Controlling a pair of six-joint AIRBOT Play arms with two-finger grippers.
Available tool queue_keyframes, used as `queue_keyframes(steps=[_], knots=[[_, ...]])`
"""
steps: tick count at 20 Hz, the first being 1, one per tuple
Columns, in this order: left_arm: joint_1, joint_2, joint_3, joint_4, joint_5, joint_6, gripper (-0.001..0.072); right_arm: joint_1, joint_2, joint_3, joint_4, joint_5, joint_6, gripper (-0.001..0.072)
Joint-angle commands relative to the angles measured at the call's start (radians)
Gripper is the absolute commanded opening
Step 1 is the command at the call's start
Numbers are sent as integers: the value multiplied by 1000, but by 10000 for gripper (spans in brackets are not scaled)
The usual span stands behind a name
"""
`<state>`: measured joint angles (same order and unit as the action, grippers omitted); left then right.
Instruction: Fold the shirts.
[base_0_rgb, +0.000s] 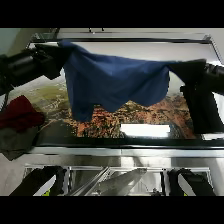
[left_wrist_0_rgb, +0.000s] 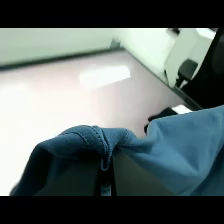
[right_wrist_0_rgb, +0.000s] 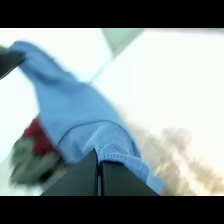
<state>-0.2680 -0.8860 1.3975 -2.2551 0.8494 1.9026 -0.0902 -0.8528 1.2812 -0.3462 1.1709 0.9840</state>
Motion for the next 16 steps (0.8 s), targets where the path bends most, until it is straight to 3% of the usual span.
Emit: queue_keyframes(steps=[1, 9, 10, 11, 12, 13, 16], knots=[[-51, -144, 116, 83, -3, -8, 18, 23, -103, 45, -9, -122, -16, 19], [31, -872, 362, 80, 189, -7, 19, 128, -747, 43, -32, -176, -8, 20], [41, -937, 399, 79, 220, -8, 54, 130, -811, 43, -14, -178, -10, 21], [52, -993, 435, 80, 248, -9, 522, 130, -869, 44, 17, -179, -21, 38], [63, -1032, 470, 80, 270, -25, 694, 128, -907, 44, 39, -182, -21, 170], [78, -1063, 511, 82, 307, -26, 700, 122, -927, 44, 44, -188, -26, 308], [133, -1093, 616, 83, 459, -54, 699, 68, -896, 46, 42, -166, -99, 368]])
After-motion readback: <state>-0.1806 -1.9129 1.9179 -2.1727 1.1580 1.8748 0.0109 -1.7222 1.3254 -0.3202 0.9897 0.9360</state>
